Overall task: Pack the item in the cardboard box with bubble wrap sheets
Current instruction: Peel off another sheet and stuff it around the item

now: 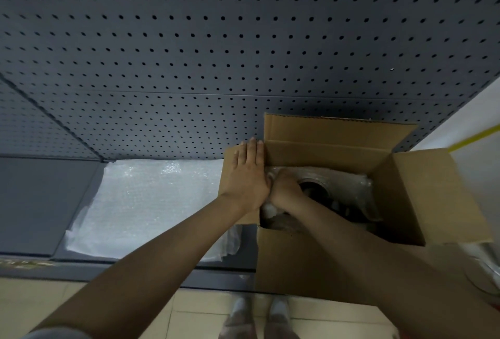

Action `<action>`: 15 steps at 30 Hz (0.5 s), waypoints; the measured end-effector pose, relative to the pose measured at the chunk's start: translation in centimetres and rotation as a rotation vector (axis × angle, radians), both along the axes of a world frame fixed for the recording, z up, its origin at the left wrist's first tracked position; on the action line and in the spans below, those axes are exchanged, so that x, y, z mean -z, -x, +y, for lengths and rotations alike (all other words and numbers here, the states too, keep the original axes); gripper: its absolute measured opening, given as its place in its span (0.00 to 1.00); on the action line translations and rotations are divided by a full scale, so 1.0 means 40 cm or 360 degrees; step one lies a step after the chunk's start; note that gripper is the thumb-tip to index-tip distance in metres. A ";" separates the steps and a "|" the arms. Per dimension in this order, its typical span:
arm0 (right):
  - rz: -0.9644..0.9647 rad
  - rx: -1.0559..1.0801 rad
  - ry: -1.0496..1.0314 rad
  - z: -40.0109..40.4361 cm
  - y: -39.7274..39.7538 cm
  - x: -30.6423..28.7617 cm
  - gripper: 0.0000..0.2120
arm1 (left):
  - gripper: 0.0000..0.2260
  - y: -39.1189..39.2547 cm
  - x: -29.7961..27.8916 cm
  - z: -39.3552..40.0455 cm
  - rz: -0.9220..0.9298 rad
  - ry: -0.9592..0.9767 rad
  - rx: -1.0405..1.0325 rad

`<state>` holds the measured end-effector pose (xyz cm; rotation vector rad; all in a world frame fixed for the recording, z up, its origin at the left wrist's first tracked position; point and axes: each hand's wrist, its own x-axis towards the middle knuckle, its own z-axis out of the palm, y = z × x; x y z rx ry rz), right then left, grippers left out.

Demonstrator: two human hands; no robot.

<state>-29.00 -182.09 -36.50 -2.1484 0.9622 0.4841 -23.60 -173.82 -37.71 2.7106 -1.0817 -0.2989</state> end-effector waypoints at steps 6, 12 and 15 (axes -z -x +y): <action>0.0125 -0.0442 0.0169 -0.001 -0.006 -0.032 0.20 | 0.30 -0.003 0.004 -0.002 -0.0030 0.0010 0.0017; 0.0148 -0.0624 0.0149 0.007 -0.013 0.012 0.17 | 0.30 -0.010 0.009 -0.002 -0.0028 -0.0061 -0.0023; 0.0294 -0.0596 0.0116 0.006 -0.029 0.030 0.19 | 0.32 -0.012 0.008 -0.007 0.0001 -0.0093 -0.0028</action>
